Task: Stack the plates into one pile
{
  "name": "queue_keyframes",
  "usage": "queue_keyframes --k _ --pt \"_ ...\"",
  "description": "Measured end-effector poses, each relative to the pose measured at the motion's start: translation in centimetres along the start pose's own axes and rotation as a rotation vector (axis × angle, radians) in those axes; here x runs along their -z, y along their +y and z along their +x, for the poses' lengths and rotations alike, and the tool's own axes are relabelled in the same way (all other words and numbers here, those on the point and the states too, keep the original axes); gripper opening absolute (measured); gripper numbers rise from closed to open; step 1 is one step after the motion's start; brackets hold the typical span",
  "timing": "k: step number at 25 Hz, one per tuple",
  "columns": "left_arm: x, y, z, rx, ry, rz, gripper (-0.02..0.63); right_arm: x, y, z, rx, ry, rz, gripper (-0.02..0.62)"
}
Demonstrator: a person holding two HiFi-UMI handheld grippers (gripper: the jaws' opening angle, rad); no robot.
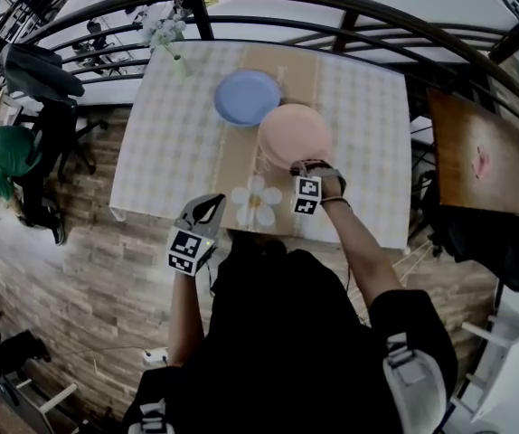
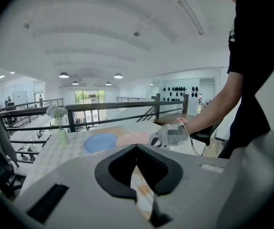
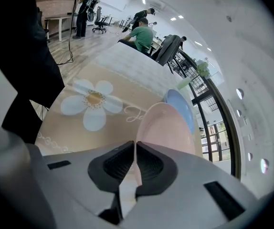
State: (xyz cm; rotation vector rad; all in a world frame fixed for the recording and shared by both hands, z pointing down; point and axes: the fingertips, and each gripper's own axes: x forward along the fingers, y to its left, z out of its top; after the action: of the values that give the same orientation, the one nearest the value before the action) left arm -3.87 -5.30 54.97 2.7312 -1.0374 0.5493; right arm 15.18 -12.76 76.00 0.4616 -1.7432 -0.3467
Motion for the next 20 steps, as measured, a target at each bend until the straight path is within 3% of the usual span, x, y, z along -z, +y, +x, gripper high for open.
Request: queue_keyframes --k 6,20 --pt "-0.7 0.9 0.7 0.03 -0.006 0.013 0.0 0.8 -1.9 -0.3 0.039 0.018 0.006 0.016" --pt "-0.2 8.3 1.2 0.079 0.013 0.014 0.0 -3.9 -6.1 3.3 0.049 0.035 0.006 0.018"
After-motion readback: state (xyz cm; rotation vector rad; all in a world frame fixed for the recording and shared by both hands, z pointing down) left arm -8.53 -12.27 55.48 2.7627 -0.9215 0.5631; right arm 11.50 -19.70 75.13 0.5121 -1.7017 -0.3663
